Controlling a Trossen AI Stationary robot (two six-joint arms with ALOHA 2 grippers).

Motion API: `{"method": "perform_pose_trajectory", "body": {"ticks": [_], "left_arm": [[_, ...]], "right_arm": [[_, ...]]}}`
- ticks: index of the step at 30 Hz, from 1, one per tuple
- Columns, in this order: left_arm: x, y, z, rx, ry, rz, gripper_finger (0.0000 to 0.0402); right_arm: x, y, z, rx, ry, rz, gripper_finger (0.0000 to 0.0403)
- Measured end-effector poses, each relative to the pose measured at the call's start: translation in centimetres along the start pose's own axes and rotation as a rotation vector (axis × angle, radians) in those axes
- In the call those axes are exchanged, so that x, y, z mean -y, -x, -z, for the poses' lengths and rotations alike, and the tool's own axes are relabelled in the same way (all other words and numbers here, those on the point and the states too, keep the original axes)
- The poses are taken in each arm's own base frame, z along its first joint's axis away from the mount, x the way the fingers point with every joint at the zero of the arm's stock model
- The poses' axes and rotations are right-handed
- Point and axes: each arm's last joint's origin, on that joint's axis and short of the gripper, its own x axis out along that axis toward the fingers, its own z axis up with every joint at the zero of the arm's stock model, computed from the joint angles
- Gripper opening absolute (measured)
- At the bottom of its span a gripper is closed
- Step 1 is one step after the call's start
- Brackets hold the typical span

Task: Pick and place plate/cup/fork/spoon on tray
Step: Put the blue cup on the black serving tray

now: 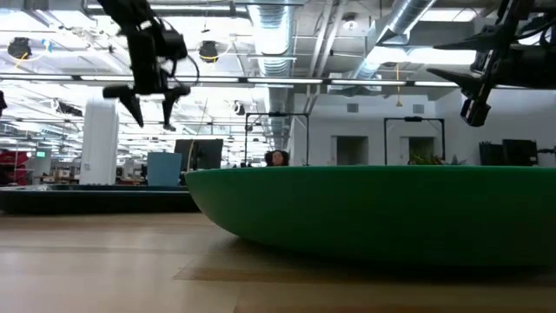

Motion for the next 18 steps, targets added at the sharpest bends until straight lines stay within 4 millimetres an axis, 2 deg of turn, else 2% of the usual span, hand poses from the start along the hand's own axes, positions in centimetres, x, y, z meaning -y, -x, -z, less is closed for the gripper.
{"method": "perform_pose_trajectory", "body": {"ticks": [5,11,14,18], "left_arm": [[0.8,-3.5,0.0,-0.104,-0.089,-0.027,0.0270],[1.5,-5.7,0.2,-0.157,-0.135,-0.051,0.0266],[1.6,-6.2,0.2,-0.160,-0.143,-0.052,0.0239],[1.5,-6.2,0.1,-0.141,-0.153,-0.077,0.0167]], "right_arm": [[0.0,0.0,0.0,0.000,0.002,0.001,0.0175],[0.0,0.0,0.0,-0.001,0.002,0.001,0.0175],[0.0,0.0,0.0,-0.001,0.002,0.001,0.0175],[0.0,0.0,0.0,-0.002,0.003,0.002,0.0175]]}}
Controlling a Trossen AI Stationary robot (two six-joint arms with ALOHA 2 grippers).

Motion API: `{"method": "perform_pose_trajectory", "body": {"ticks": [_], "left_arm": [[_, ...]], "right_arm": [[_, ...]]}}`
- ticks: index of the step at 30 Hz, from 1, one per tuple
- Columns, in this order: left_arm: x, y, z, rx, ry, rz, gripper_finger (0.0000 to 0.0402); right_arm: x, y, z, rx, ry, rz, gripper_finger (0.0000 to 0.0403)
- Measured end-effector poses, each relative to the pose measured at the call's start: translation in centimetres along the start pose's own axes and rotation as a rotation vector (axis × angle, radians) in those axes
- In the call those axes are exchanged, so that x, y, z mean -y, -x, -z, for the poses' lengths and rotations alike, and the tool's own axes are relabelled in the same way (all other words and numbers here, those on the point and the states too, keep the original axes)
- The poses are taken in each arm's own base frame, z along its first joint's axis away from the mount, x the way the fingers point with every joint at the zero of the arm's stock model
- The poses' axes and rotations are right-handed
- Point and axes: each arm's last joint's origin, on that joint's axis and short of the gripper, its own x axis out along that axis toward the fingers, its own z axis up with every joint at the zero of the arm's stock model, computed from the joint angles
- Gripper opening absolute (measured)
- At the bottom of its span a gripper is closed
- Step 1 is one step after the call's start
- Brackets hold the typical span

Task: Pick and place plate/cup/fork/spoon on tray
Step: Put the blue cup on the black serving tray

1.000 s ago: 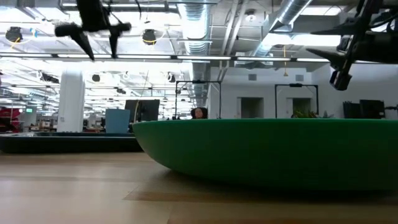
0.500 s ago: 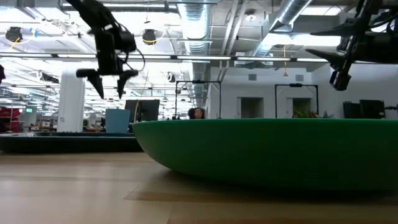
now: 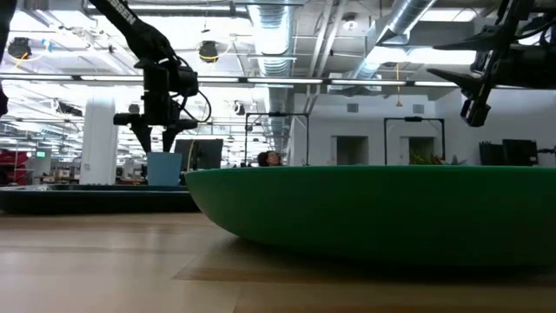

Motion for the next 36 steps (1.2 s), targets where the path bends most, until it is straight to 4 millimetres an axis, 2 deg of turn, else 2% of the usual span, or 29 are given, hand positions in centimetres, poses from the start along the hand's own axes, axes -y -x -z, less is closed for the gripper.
{"method": "perform_pose_trajectory", "body": {"ticks": [6,8,18,26,30,36], "left_arm": [[-0.1,-0.1,-0.2,0.041,-0.035,-0.045,0.0039],[-0.1,-0.3,0.0,0.038,-0.049,-0.050,0.0011],[-0.1,0.0,0.0,0.042,-0.081,-0.040,0.0001],[0.3,3.4,-0.8,0.107,-0.084,0.017,0.0000],[1.3,5.1,-1.1,0.110,-0.108,0.085,0.0000],[4.4,7.0,-0.2,0.091,-0.135,0.288,0.0000]], "right_arm": [[0.2,0.0,0.1,-0.011,-0.002,0.017,0.0175],[0.2,0.0,0.2,-0.018,-0.003,0.021,0.0175],[0.2,0.0,0.2,-0.020,-0.004,0.022,0.0175],[0.2,0.0,0.2,-0.019,-0.004,0.022,0.0175],[0.2,0.0,0.2,-0.019,-0.004,0.023,0.0175],[0.2,0.0,0.2,-0.019,-0.004,0.022,0.0175]]}}
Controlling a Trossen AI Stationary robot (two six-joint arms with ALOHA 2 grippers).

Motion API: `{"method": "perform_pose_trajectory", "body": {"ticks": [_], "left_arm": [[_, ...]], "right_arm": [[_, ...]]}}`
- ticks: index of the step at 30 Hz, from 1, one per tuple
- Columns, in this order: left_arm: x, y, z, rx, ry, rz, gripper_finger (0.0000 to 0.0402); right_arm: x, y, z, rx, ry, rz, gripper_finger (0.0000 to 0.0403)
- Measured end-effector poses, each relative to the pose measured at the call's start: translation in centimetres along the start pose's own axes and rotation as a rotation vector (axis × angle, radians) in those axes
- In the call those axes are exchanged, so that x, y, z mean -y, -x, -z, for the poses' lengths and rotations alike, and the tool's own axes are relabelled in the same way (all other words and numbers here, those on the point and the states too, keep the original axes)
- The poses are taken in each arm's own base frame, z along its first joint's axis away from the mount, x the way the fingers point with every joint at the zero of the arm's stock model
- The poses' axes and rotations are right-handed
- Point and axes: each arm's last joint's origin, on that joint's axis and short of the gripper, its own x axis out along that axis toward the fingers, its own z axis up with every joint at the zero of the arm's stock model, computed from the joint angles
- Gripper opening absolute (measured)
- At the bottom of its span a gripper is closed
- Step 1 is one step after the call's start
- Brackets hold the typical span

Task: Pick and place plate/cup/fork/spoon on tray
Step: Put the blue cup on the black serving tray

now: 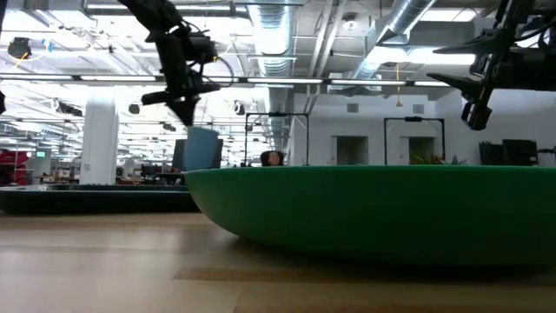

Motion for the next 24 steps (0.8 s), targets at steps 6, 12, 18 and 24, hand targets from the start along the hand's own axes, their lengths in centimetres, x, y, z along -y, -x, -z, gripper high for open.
{"method": "perform_pose_trajectory", "body": {"ticks": [6,12,18,24], "left_arm": [[4.2,-0.6,1.4,-0.012,-0.071,0.102,0.0000],[6.7,-3.2,1.3,0.026,-0.042,0.165,0.0000],[7.2,-6.4,0.8,0.022,0.001,0.146,0.0000],[6.6,-7.4,-0.2,0.072,0.068,0.131,0.0000]], "right_arm": [[0.0,0.0,0.0,0.000,0.014,0.000,0.0175],[0.0,0.0,0.0,0.000,0.018,0.005,0.0175],[0.1,0.0,0.0,-0.004,0.017,0.008,0.0175],[0.1,0.0,0.0,-0.005,0.017,0.009,0.0175]]}}
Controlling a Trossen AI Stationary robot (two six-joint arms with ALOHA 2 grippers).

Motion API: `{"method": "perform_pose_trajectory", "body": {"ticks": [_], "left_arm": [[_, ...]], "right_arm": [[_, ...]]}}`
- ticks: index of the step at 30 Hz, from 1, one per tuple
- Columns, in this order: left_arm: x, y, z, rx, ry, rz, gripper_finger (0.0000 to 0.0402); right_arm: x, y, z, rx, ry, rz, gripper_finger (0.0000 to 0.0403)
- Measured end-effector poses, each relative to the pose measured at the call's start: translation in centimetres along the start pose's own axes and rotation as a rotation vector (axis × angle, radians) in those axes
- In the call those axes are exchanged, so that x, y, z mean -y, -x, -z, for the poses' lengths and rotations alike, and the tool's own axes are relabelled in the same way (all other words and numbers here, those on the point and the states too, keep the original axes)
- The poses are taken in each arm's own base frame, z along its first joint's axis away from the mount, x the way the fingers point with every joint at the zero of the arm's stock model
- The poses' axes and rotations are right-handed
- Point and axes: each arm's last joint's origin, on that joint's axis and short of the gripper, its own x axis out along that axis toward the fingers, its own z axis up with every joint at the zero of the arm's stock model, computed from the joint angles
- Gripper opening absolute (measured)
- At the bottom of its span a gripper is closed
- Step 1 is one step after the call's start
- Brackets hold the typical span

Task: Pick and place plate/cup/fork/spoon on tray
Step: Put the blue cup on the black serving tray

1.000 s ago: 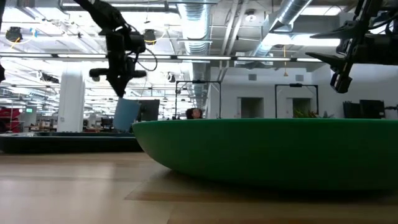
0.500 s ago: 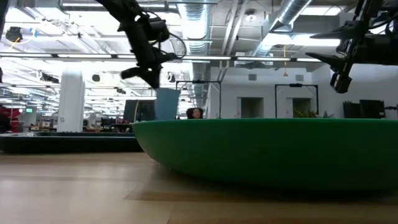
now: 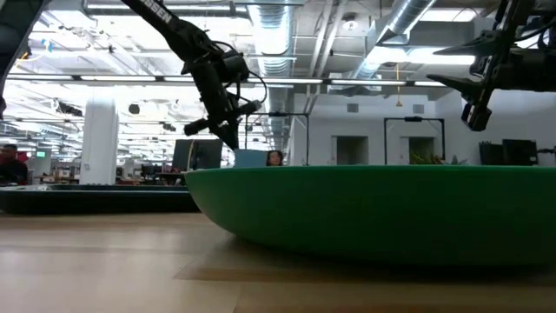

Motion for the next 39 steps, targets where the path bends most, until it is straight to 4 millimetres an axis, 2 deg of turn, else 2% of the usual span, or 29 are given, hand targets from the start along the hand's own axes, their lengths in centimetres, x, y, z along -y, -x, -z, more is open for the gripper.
{"method": "perform_pose_trajectory", "body": {"ticks": [6,15,23,32,39], "left_arm": [[-0.9,0.0,-0.5,-0.004,0.033,-0.005,0.0000],[-0.8,-1.3,0.1,-0.076,0.044,0.019,0.0000],[-0.6,-1.6,0.2,-0.048,0.035,-0.017,0.0000],[-0.3,-1.5,0.3,-0.060,0.028,-0.001,0.0000],[0.8,0.1,-1.0,-0.016,-0.010,-0.023,0.0000]], "right_arm": [[0.0,0.0,0.0,0.000,0.000,0.000,0.0175],[0.0,0.0,0.0,-0.003,-0.001,0.004,0.0175],[0.0,0.0,0.0,-0.003,-0.002,0.004,0.0175],[0.0,0.0,0.0,-0.003,-0.001,0.004,0.0175],[0.1,0.0,0.0,-0.005,-0.001,0.006,0.0175]]}}
